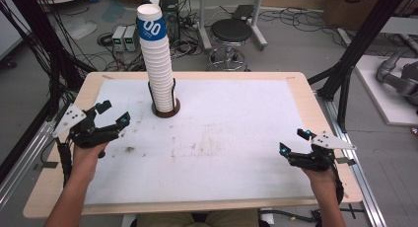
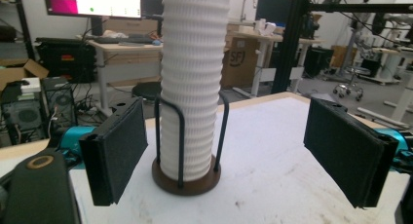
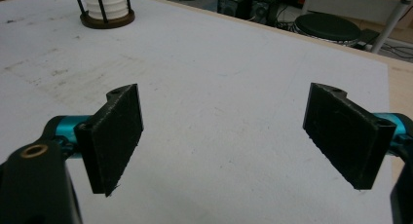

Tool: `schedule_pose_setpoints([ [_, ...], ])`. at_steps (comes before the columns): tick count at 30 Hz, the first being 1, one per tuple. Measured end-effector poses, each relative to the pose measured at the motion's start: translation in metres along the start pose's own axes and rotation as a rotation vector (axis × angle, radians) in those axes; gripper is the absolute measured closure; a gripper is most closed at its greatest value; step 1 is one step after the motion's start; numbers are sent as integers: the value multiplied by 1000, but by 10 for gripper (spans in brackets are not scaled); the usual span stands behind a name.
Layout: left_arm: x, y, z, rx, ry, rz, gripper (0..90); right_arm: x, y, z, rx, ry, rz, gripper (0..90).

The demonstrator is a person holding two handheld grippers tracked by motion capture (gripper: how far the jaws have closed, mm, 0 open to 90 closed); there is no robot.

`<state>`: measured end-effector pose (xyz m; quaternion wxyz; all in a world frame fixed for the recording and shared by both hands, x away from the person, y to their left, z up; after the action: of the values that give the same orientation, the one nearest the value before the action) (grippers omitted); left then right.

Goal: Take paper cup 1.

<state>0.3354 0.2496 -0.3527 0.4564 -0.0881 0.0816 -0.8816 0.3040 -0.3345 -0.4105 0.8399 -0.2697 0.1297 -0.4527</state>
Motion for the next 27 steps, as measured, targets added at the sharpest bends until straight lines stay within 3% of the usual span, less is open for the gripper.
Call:
schedule_pose_setpoints([
  [13, 5, 25, 66, -13, 36, -95, 158, -1, 2, 2, -1, 5, 31, 154],
  [27, 6, 45, 104, -15, 77, -101, 159, -3, 4, 3, -8, 1, 46, 154],
])
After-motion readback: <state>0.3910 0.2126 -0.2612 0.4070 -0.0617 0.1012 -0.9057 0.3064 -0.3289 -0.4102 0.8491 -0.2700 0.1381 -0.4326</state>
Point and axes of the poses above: each handheld gripper's, and its own axes: y roughly forward along the jaws, z roughly out of its top, x roughly to its right, the point moved 3 cm from there along y, roughly forward along the jaws, and after that the axes turned 11 degrees about -x, right-handed, at the moved point
